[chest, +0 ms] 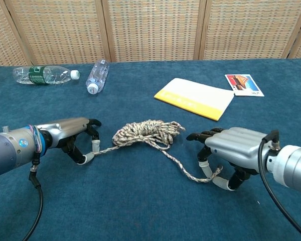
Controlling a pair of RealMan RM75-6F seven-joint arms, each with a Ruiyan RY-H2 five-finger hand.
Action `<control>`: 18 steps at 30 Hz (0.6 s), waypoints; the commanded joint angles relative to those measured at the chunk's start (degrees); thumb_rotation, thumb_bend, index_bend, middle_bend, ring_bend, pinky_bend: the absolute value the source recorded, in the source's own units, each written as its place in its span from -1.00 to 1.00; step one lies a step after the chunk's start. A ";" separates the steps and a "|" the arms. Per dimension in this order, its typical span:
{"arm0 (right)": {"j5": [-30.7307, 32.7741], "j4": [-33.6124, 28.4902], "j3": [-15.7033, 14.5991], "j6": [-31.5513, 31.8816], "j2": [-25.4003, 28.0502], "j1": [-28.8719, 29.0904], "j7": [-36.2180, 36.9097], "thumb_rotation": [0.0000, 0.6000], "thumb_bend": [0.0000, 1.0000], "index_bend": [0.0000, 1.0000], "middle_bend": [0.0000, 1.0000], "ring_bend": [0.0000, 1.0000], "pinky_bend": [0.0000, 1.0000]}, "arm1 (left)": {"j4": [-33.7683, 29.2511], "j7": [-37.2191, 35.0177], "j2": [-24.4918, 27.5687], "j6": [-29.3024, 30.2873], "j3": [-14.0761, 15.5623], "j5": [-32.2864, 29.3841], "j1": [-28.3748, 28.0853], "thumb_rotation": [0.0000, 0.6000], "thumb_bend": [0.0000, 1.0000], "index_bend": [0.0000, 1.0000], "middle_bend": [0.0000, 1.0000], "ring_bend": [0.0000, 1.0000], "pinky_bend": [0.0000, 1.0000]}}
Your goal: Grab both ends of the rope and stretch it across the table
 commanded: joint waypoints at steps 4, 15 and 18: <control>-0.09 0.08 0.03 0.05 0.00 -0.03 0.16 1.00 -0.13 0.19 -1.00 -1.00 -1.00 | 0.52 0.21 -0.24 0.12 0.12 -0.06 -0.11 1.00 -0.02 0.18 -1.00 -1.00 -1.00; -0.58 0.06 0.91 0.78 0.50 -0.14 1.36 1.00 -0.13 0.26 -1.00 -1.00 -1.00 | -0.18 -1.47 0.82 1.12 -0.72 2.27 0.26 1.00 0.01 0.26 -1.00 -1.00 -1.00; -1.21 -0.07 1.60 1.60 1.13 -0.29 2.29 1.00 -0.13 0.29 -1.00 -1.00 -1.00 | -0.91 -2.18 1.85 1.93 -1.25 3.42 0.53 1.00 0.01 0.27 -1.00 -1.00 -1.00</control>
